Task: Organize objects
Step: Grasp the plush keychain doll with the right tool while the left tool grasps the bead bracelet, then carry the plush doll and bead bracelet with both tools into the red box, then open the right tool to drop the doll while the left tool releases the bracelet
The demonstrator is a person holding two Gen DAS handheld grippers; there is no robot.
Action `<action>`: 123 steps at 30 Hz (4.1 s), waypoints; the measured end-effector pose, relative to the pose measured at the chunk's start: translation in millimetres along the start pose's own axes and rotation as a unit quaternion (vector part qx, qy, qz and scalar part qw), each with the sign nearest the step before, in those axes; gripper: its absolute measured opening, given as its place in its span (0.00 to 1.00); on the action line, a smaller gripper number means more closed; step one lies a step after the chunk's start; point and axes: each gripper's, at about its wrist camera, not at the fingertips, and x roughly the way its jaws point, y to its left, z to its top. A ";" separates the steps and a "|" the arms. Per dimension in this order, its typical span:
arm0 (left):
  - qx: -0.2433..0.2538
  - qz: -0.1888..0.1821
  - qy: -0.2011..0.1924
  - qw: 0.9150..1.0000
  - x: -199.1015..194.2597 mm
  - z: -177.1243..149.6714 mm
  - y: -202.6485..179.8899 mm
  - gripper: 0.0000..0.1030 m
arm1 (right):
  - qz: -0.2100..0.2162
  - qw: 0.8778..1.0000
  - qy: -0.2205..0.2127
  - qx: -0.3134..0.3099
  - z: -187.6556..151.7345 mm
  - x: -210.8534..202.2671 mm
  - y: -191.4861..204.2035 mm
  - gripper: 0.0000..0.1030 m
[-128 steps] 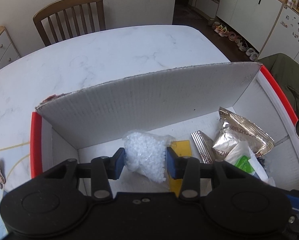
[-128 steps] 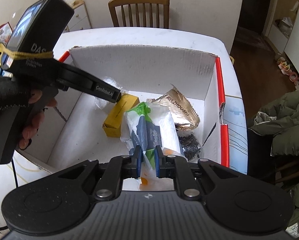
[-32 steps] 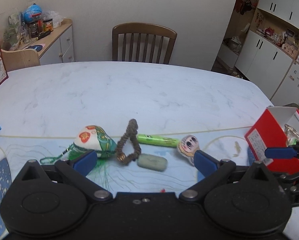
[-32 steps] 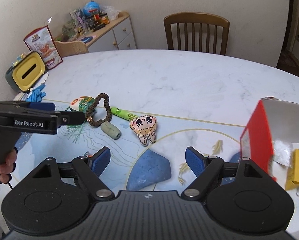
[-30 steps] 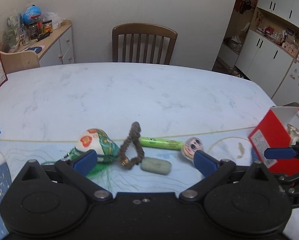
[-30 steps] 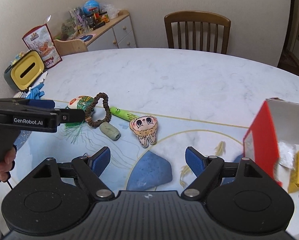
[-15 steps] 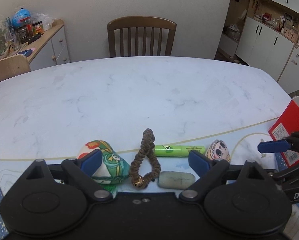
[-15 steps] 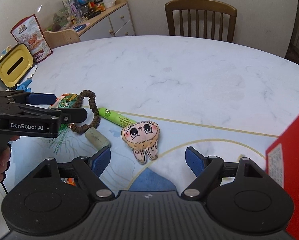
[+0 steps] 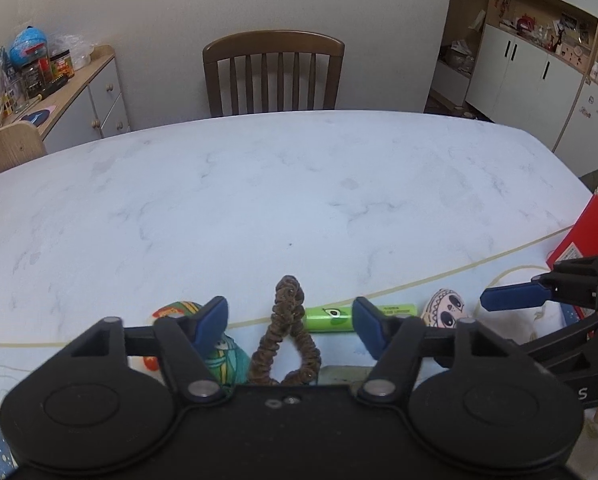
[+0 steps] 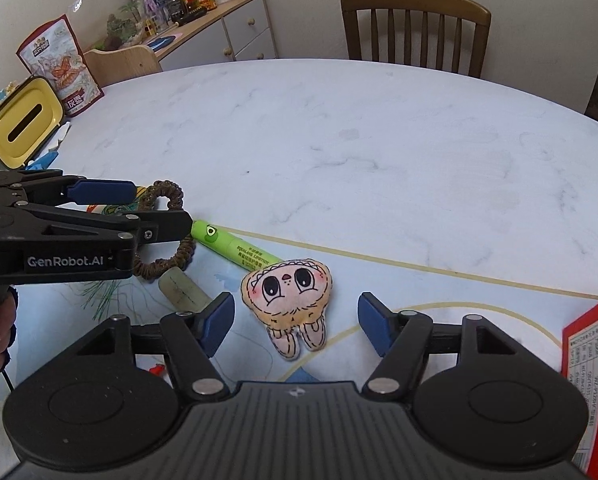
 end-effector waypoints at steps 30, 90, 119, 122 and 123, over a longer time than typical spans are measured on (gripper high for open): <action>-0.020 -0.024 -0.003 0.999 -32.5 3.8 -4.5 0.07 | -0.011 1.000 -0.010 0.002 -13.0 -45.6 2.1 0.41; 0.055 -0.194 0.032 0.979 -66.6 36.2 -342.8 0.08 | -0.109 0.992 -0.059 0.037 -82.5 -232.3 -248.6 0.41; 0.062 -0.153 0.153 0.974 37.2 15.5 -404.7 0.08 | -0.102 0.994 0.020 -0.020 -55.5 -143.7 -301.7 0.41; 0.062 -0.151 0.162 0.973 42.5 14.5 -406.4 0.08 | -0.097 0.995 0.022 -0.022 -53.3 -142.1 -301.1 0.41; 0.061 -0.150 0.166 0.973 44.2 14.4 -406.6 0.09 | -0.096 0.995 0.022 -0.022 -53.0 -142.1 -301.5 0.41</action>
